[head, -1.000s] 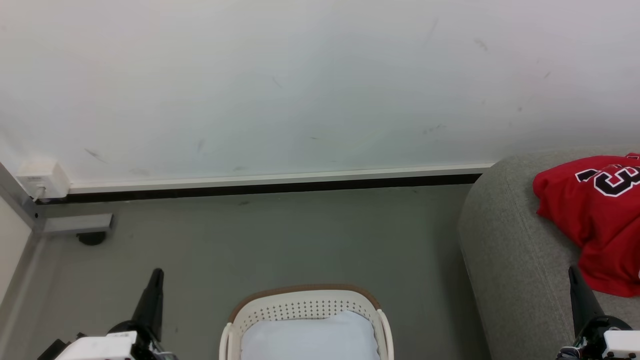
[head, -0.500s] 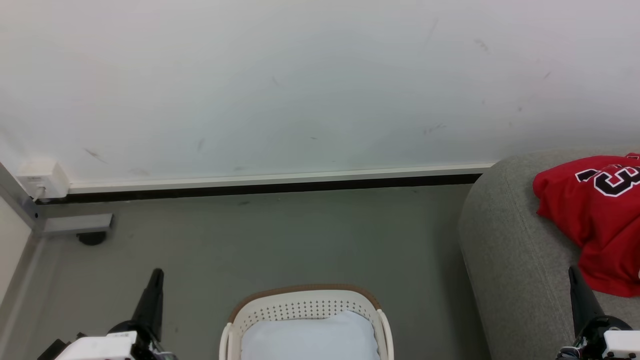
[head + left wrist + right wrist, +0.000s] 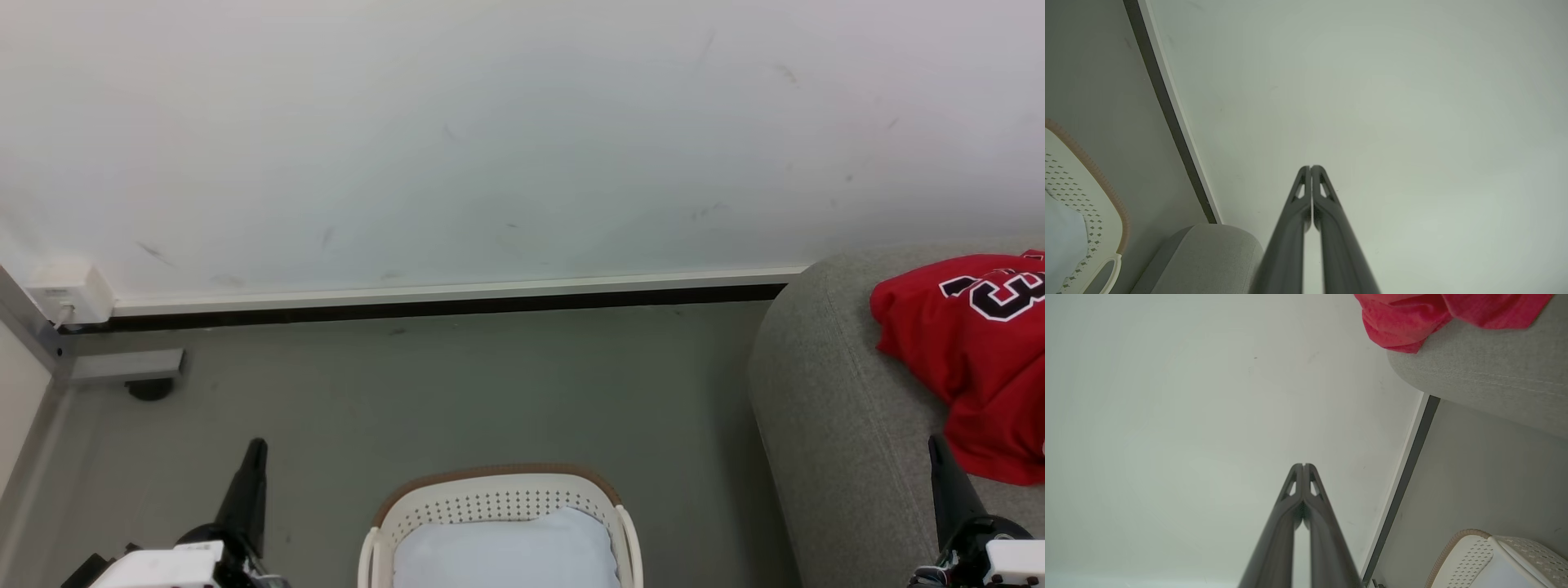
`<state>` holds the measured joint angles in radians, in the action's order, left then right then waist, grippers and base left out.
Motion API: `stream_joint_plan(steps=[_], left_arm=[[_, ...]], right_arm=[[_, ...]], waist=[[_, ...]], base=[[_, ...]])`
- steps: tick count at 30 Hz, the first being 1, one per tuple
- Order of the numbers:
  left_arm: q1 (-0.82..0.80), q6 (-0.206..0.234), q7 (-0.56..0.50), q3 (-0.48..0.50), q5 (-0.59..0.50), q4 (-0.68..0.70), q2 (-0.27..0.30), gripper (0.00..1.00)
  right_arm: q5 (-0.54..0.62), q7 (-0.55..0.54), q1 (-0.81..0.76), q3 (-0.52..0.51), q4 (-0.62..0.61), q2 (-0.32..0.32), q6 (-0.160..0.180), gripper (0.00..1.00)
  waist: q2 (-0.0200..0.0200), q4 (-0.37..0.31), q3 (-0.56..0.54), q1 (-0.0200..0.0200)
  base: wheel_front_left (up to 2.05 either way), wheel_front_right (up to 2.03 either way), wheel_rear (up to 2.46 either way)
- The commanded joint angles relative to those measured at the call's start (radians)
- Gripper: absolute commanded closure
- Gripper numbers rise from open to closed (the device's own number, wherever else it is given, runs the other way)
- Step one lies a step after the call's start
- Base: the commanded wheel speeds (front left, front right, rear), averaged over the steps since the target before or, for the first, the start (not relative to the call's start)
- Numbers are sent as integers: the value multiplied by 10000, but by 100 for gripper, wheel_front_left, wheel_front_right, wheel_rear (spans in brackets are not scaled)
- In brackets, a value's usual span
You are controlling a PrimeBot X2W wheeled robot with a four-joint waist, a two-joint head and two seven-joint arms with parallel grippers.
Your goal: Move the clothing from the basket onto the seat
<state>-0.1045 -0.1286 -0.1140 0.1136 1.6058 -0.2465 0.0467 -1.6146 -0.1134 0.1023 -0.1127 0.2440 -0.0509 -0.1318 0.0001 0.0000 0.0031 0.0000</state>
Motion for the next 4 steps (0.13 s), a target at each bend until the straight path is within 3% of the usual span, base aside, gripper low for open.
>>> stream_joint_plan(steps=[1, 4], left_arm=[[-81, -39, -37, 26, 131, 30, 66, 100], [-81, -39, -36, 26, 131, 31, 66, 100]], right_arm=[[33, -45, 129, -38, 23, -1, 21, 100], [33, -44, 129, -37, 23, -1, 21, 100]], waist=[[-1, 0, 0, 0], [-1, 0, 0, 0]], base=[[0, 0, 0], [0, 0, 0]])
